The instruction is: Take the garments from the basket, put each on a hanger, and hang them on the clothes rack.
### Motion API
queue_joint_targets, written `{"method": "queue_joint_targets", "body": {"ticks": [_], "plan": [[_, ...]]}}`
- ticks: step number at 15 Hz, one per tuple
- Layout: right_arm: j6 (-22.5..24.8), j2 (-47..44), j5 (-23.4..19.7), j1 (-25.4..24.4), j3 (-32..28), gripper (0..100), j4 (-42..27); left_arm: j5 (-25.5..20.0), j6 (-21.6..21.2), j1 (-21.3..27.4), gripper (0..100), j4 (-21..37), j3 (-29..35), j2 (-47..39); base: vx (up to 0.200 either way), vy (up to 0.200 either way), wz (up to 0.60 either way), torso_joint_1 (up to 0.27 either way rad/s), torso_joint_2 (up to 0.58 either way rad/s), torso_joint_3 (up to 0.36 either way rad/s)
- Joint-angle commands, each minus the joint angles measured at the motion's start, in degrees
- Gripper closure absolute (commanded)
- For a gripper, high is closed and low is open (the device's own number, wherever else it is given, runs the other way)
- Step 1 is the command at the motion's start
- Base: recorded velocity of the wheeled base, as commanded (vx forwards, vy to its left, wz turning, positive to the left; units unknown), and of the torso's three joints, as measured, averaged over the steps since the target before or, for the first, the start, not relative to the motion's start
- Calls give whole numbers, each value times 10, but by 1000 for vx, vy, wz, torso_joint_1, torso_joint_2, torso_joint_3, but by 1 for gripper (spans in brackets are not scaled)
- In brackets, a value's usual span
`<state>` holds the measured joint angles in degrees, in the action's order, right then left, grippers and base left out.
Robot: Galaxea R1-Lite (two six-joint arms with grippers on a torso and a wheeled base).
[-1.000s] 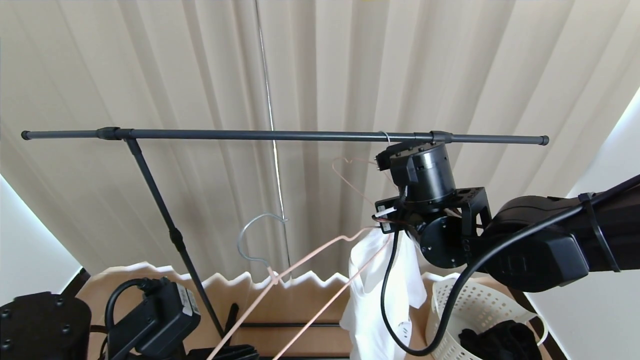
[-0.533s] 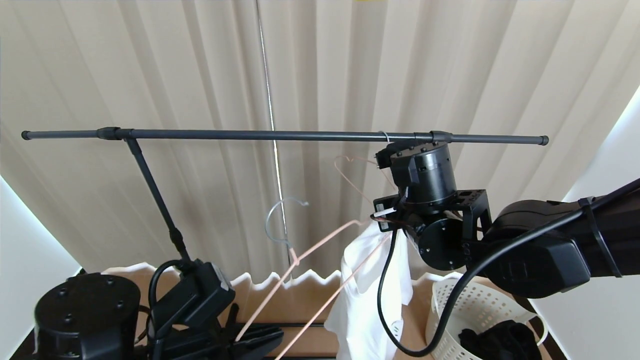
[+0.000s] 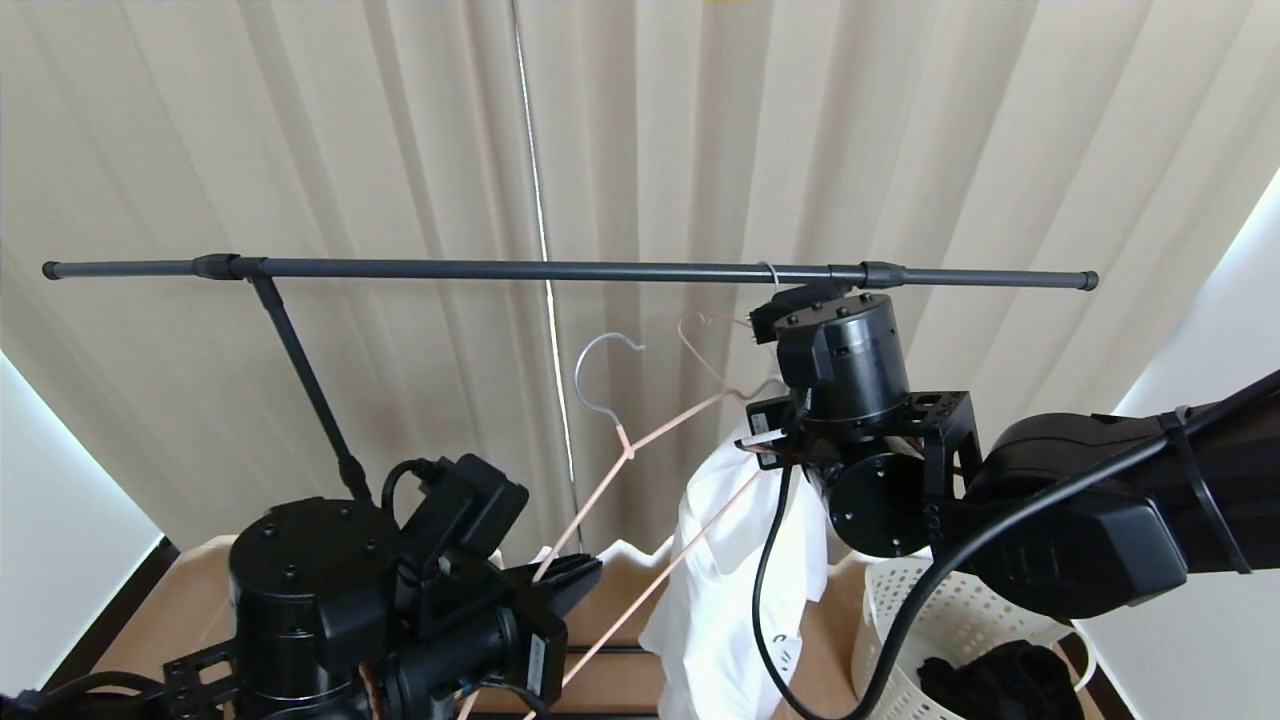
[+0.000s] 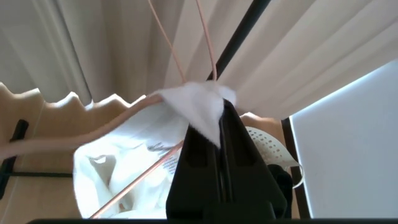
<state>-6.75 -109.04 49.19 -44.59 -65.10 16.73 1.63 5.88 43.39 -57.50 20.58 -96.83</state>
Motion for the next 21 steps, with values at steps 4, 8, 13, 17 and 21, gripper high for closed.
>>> {"method": "queue_joint_targets", "body": {"ticks": [4, 8, 13, 17, 21], "plan": [[2, 4, 11, -39, 23, 100, 14, 24, -6, 23, 100, -16, -5, -35, 0, 0, 0, 0, 0, 0], [-1, 16, 11, -70, 26, 100, 24, 31, -7, 32, 100, -29, -17, -23, 0, 0, 0, 0, 0, 0], [2, 51, -17, -119, 56, 100, 59, 32, -19, 43, 100, -33, -60, 23, 0, 0, 0, 0, 0, 0], [-1, 72, -52, -148, 59, 100, 60, 33, -20, 43, 100, -33, -76, 41, 0, 0, 0, 0, 0, 0], [-3, 81, -110, -155, 61, 100, 96, 28, -40, 43, 100, -33, -96, 58, 0, 0, 0, 0, 0, 0]]}}
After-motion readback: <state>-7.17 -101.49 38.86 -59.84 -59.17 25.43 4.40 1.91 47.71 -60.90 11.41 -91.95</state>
